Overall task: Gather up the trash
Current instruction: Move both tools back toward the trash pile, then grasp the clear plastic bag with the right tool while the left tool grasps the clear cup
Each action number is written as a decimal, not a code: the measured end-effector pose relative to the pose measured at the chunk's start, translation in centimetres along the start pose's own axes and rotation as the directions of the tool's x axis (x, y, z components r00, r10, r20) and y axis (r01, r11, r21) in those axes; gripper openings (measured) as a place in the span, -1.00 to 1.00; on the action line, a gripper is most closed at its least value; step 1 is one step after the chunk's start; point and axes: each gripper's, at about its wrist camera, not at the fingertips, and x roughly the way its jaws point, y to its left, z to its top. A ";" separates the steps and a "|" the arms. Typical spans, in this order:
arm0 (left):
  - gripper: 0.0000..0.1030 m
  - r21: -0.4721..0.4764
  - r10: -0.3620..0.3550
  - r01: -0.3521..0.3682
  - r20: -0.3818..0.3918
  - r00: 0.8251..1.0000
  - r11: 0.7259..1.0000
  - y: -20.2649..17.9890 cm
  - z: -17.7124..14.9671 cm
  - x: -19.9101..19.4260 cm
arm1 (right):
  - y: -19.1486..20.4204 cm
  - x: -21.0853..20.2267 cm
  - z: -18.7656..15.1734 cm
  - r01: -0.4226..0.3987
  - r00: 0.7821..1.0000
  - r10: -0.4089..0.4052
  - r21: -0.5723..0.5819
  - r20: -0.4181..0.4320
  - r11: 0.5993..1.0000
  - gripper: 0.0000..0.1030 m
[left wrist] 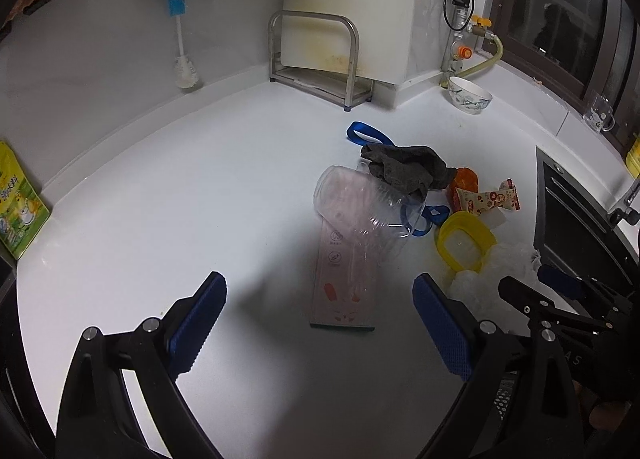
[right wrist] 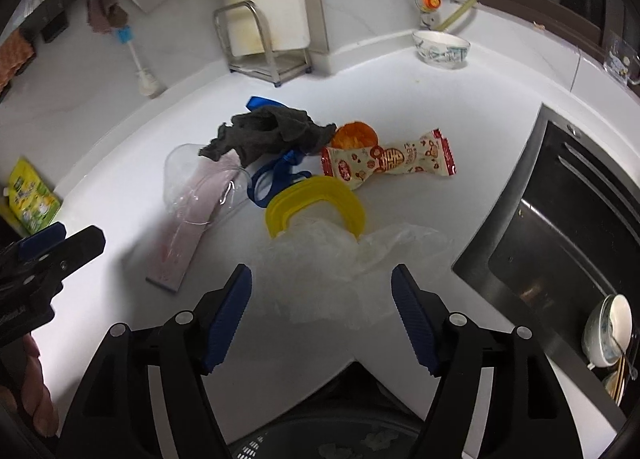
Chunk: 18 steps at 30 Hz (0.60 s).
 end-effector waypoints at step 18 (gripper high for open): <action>0.80 0.044 -0.027 0.027 -0.003 1.000 0.999 -0.4 0.7 0.9 | 0.6 2.7 0.3 0.021 1.000 -0.021 -0.018 -0.003 1.000 -0.21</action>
